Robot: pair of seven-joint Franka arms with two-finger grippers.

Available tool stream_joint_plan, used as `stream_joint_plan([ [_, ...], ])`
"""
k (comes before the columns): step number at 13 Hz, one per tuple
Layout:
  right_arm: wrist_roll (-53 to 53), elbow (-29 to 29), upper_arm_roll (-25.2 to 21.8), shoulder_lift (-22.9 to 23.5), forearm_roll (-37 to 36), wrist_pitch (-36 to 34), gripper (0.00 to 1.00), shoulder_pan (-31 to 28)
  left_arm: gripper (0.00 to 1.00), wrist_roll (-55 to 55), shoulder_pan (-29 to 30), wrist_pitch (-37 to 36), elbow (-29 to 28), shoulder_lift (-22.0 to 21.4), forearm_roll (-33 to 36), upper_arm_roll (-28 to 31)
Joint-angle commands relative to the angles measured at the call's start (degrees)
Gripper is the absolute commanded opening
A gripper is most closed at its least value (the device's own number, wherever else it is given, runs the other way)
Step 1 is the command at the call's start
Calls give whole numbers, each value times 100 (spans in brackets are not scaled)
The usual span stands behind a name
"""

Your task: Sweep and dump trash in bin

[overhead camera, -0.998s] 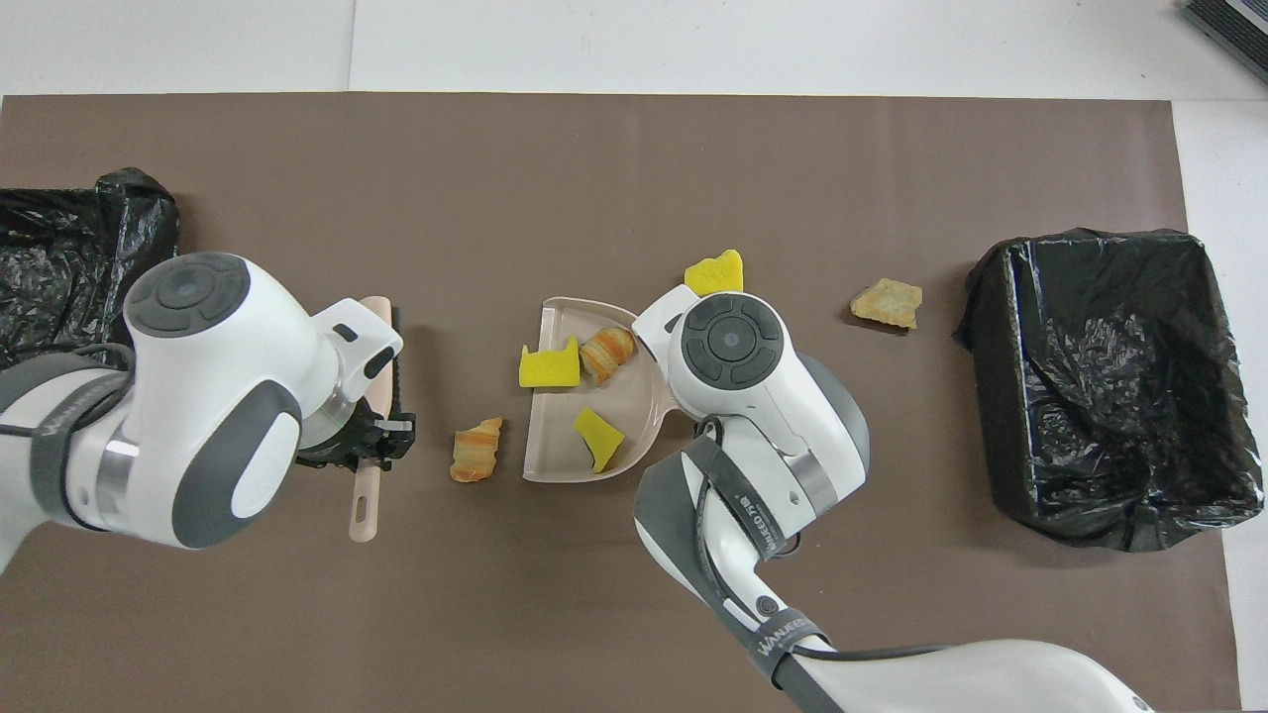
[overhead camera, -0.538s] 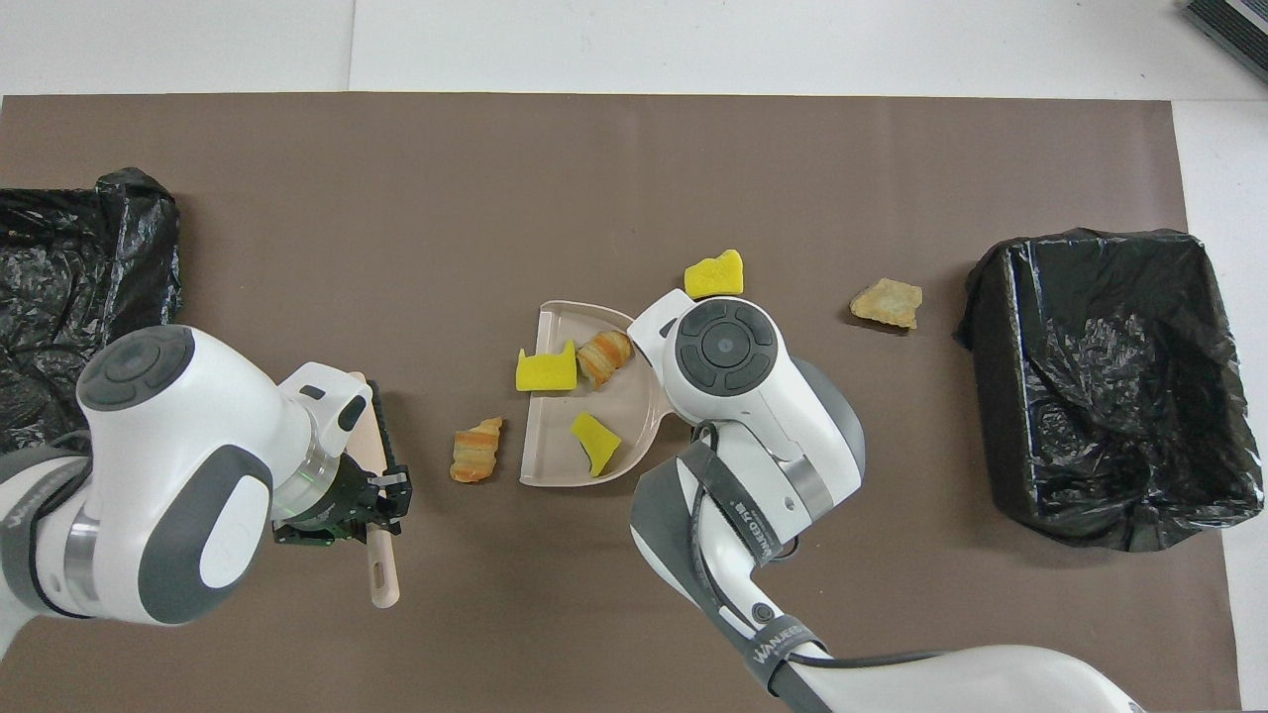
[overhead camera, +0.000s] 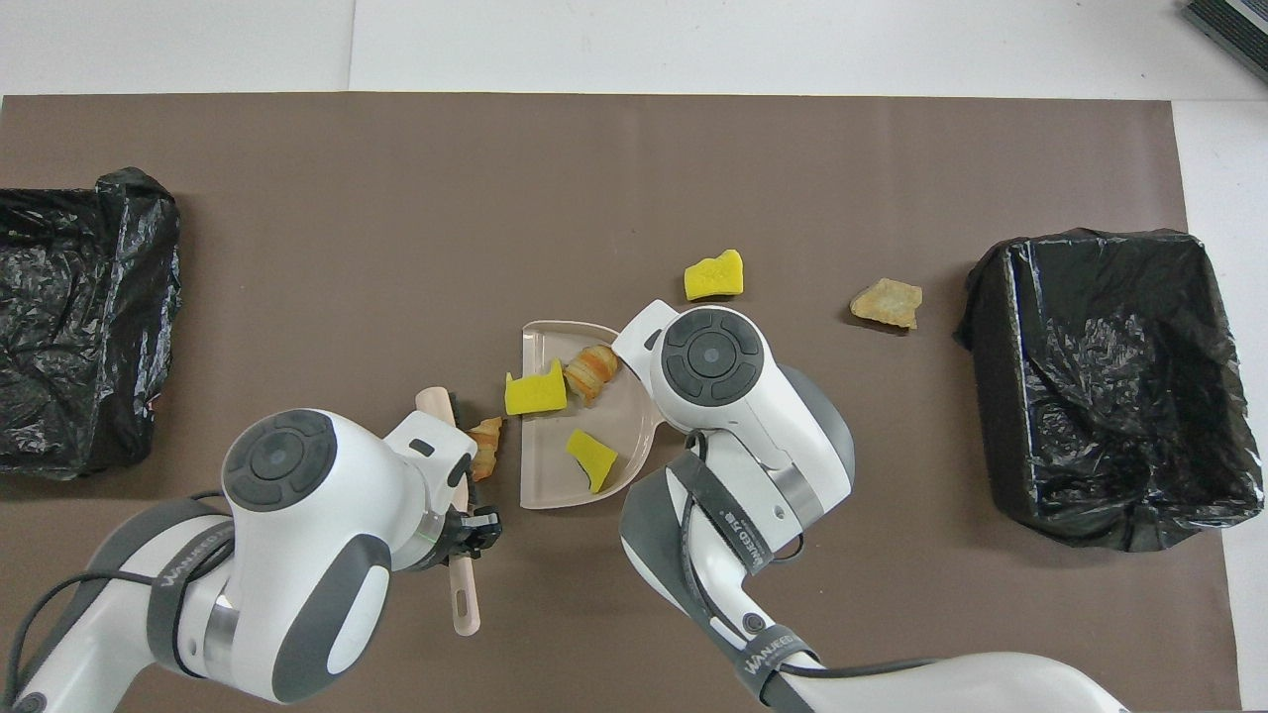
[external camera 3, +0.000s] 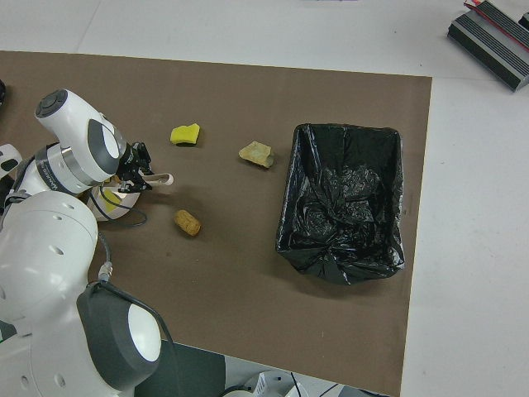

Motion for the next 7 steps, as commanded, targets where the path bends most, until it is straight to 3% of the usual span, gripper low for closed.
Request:
stream_joint_plan([
  [1, -371, -178, 29, -122, -15, 103, 0, -75, 0, -52, -48, 89, 11, -74, -103, -69],
  [4, -398, -169, 29, -114, -15, 94, 0, -83, 0, 27, 293, -16, 239, -83, -94, -25],
  [7, -494, -143, 29, -114, -15, 94, 0, -101, 0, 106, 356, -191, -128, -171, -59, -8],
])
